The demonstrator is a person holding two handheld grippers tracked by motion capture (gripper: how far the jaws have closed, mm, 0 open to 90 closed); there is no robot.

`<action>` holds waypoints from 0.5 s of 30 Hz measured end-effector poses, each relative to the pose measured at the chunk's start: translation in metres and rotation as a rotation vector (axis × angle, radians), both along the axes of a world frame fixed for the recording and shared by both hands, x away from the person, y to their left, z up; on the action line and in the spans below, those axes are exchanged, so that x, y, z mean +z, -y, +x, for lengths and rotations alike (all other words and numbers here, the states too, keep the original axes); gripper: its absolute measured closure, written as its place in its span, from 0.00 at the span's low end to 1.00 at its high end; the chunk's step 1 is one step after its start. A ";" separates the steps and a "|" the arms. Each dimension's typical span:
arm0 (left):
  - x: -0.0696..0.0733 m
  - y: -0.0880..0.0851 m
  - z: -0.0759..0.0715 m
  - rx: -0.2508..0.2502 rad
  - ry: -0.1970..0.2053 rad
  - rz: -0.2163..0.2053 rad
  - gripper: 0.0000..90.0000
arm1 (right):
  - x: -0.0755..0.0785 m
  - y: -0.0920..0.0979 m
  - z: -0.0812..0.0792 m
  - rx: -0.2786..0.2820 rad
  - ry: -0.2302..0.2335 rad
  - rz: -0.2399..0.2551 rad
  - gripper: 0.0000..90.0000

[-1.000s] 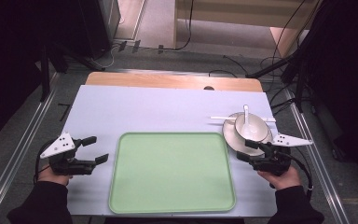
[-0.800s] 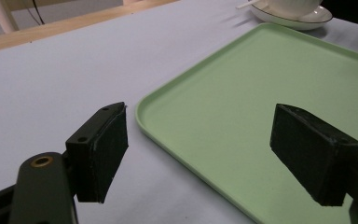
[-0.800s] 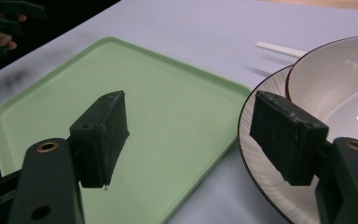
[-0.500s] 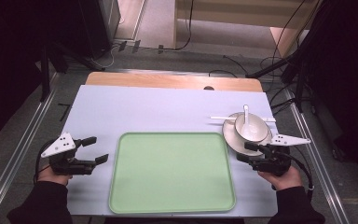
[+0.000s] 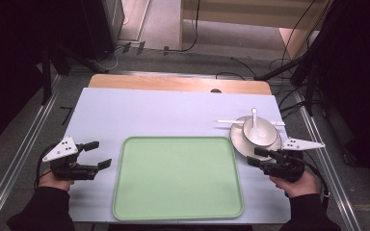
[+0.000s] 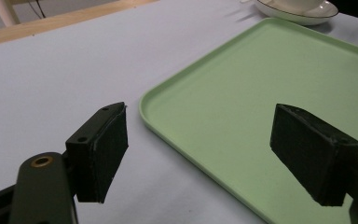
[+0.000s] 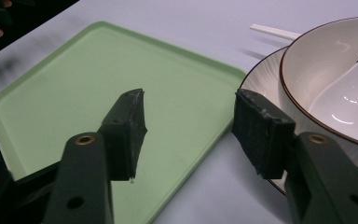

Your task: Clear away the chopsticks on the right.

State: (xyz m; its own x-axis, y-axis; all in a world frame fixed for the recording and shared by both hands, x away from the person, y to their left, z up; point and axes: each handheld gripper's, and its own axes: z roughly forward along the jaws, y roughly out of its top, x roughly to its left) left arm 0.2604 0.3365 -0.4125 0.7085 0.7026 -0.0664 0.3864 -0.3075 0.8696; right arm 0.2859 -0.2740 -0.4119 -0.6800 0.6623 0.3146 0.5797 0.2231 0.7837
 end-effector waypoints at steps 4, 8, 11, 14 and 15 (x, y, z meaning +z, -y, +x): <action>0.001 -0.001 0.000 0.001 0.002 -0.003 0.21 | 0.001 0.002 0.002 -0.005 -0.026 -0.033 0.45; 0.000 -0.002 0.000 0.007 -0.011 0.004 0.21 | 0.001 0.009 0.004 -0.015 -0.016 -0.058 0.42; 0.000 -0.002 0.001 0.009 -0.018 0.004 0.21 | 0.001 0.018 0.005 -0.048 -0.019 -0.052 0.42; -0.001 -0.003 0.001 0.012 -0.025 0.009 0.20 | 0.002 0.025 0.004 -0.082 -0.024 -0.053 0.42; -0.001 -0.003 0.001 0.014 -0.023 0.008 0.20 | 0.003 0.028 0.003 -0.101 -0.032 -0.054 0.41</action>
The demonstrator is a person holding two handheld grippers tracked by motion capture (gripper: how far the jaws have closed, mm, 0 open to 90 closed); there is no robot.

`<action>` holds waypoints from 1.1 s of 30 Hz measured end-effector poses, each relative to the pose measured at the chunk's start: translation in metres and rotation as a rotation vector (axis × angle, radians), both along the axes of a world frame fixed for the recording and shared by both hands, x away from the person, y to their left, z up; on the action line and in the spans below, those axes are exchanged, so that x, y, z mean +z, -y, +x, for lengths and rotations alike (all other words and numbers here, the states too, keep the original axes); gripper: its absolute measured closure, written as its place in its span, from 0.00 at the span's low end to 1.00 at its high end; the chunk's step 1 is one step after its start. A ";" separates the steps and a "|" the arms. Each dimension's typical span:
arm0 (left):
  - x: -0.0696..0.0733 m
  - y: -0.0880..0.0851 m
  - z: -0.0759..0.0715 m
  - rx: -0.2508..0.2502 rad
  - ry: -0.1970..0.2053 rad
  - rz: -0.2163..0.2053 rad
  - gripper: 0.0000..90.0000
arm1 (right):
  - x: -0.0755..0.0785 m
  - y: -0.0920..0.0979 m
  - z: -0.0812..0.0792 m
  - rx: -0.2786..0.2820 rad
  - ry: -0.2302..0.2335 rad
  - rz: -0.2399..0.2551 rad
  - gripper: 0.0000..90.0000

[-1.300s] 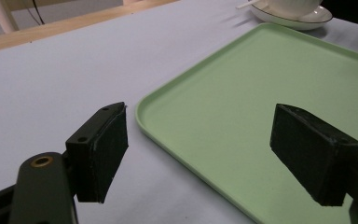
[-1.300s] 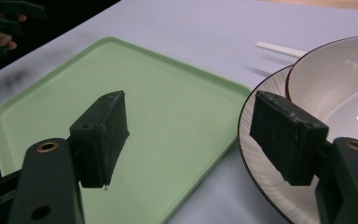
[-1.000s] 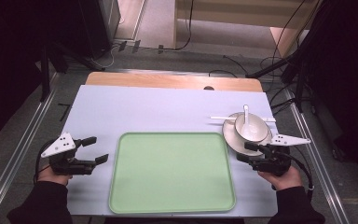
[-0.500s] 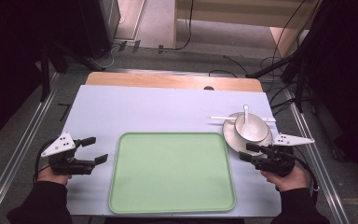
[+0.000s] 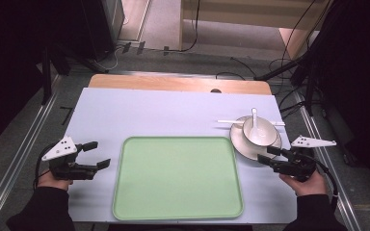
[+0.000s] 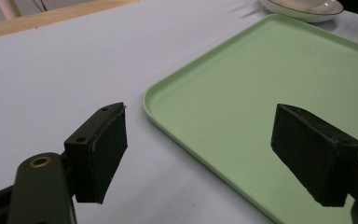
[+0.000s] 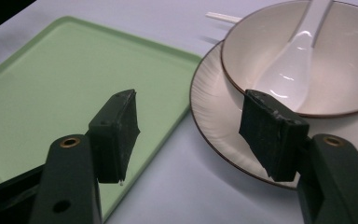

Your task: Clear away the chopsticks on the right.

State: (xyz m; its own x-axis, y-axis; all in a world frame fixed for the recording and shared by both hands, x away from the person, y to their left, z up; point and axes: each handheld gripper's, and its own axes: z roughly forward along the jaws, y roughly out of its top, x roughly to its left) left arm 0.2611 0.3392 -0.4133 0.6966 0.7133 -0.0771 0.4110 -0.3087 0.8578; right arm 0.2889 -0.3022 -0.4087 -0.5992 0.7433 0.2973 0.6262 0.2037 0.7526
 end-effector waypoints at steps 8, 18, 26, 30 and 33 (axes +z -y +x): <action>-0.001 -0.002 0.001 0.010 -0.012 -0.002 0.20 | 0.003 0.013 -0.002 -0.057 0.006 -0.005 0.40; -0.001 -0.002 0.001 0.011 -0.014 0.005 0.20 | 0.014 0.021 0.009 -0.137 0.002 -0.058 0.39; -0.002 -0.002 0.002 0.015 -0.021 0.007 0.20 | 0.021 0.021 0.026 -0.160 -0.004 -0.069 0.42; -0.002 -0.001 0.002 0.013 -0.028 0.008 0.20 | 0.026 0.020 0.036 -0.167 0.012 -0.079 0.44; -0.002 -0.001 0.001 0.012 -0.030 0.011 0.20 | 0.026 0.021 0.044 -0.175 0.009 -0.080 0.46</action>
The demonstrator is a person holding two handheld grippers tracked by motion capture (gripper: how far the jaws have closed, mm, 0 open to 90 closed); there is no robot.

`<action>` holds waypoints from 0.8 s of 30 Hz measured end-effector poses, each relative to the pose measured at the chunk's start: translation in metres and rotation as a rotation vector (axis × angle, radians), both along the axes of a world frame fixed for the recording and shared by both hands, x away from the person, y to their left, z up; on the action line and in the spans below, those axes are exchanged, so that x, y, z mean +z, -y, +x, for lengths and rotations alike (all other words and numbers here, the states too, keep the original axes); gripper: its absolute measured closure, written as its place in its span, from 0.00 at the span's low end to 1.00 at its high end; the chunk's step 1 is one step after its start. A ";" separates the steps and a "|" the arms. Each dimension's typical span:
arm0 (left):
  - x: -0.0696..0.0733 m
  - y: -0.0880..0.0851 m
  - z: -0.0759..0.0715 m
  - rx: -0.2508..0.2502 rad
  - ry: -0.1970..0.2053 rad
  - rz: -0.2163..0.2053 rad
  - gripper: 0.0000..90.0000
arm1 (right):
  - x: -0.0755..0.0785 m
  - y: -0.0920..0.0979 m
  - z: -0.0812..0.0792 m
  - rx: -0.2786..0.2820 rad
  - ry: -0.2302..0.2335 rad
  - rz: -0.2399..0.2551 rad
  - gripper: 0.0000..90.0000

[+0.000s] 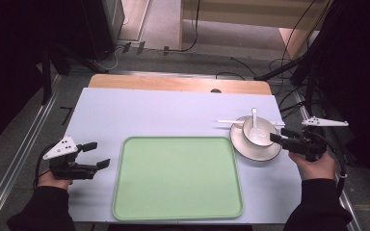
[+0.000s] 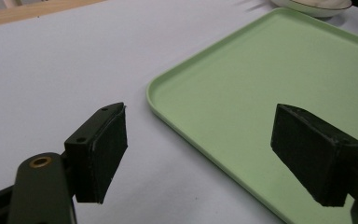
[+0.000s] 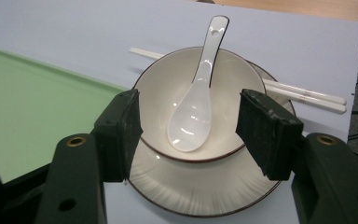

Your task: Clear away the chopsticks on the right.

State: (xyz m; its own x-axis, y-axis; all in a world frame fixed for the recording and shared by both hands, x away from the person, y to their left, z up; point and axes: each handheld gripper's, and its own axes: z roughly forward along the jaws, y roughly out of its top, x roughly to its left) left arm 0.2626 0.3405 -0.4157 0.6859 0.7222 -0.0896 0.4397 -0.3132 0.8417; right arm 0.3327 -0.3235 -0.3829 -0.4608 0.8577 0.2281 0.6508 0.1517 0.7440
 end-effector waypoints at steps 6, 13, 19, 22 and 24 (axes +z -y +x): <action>-0.001 -0.001 -0.001 0.005 -0.004 0.006 0.21 | 0.000 0.004 0.015 -0.031 0.007 -0.002 0.50; 0.000 -0.003 -0.003 0.007 -0.005 -0.025 0.21 | -0.002 0.012 0.033 -0.056 -0.008 -0.001 0.55; -0.001 -0.002 -0.005 0.010 -0.015 -0.007 0.21 | -0.008 0.019 0.050 -0.084 -0.015 -0.006 0.60; -0.001 -0.004 -0.006 0.014 -0.013 -0.007 0.21 | -0.014 0.023 0.059 -0.102 -0.020 -0.006 0.67; -0.001 -0.005 -0.006 0.015 -0.014 -0.004 0.21 | -0.019 0.026 0.065 -0.121 -0.032 -0.014 0.73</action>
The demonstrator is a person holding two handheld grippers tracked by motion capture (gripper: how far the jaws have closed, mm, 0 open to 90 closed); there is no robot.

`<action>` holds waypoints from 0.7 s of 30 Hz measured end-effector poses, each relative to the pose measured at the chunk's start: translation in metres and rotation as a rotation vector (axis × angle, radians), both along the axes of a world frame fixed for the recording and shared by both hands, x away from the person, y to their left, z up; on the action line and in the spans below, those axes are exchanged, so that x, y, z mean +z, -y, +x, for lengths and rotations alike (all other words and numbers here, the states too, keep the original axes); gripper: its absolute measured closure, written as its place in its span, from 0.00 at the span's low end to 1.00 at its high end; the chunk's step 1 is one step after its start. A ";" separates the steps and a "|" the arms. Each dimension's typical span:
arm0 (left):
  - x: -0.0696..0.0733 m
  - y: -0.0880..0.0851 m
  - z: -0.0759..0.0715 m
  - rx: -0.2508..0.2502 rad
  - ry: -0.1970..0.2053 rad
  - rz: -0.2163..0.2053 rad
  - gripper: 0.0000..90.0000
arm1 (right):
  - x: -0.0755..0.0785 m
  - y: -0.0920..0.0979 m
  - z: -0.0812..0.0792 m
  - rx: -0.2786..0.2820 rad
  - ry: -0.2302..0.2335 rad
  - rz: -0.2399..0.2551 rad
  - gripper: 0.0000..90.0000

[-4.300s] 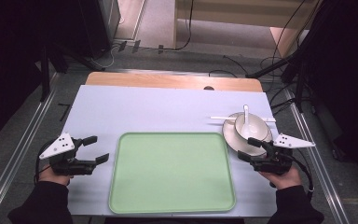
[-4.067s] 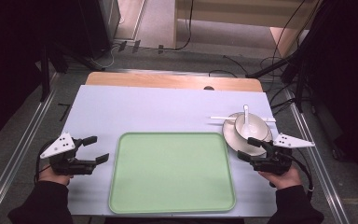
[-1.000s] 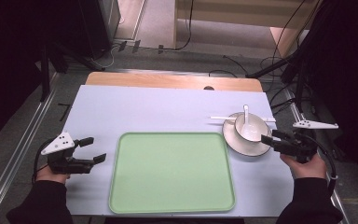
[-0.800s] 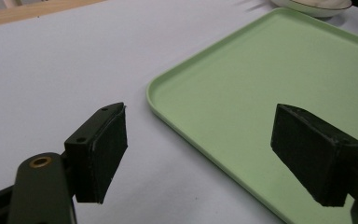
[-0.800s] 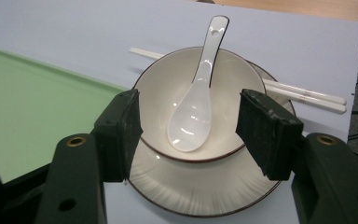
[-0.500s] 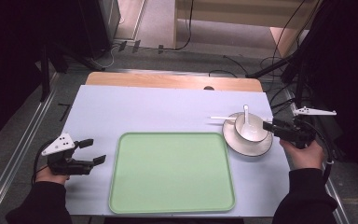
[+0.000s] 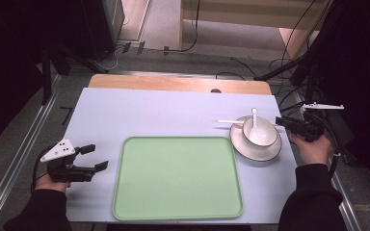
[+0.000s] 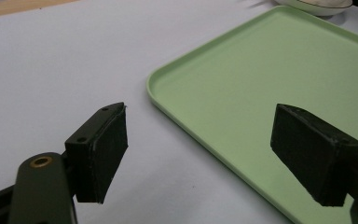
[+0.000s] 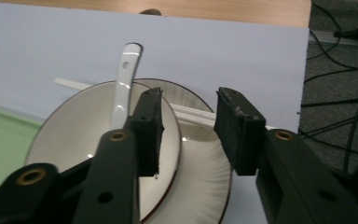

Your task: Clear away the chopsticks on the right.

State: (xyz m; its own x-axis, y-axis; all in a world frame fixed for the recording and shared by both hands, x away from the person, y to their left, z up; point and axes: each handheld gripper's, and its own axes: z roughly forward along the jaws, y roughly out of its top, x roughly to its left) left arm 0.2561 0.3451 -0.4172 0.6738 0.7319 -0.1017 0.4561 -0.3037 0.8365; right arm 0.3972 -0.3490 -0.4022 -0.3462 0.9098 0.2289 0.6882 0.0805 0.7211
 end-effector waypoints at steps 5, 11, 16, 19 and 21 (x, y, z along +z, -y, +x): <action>-0.001 -0.001 0.000 0.009 -0.006 0.010 0.21 | -0.011 0.003 0.013 -0.021 -0.012 -0.016 0.91; -0.001 -0.006 -0.006 0.020 -0.009 -0.003 0.21 | -0.023 0.001 0.026 0.014 -0.013 -0.016 1.00; -0.001 -0.007 -0.011 0.028 -0.012 0.006 0.21 | -0.035 -0.001 0.036 0.023 -0.007 -0.003 1.00; -0.001 -0.009 -0.014 0.034 -0.012 0.008 0.21 | -0.043 0.001 0.041 0.024 -0.030 0.044 1.00; -0.002 -0.010 -0.015 0.037 -0.017 0.007 0.21 | -0.045 0.001 0.043 0.030 -0.037 0.048 1.00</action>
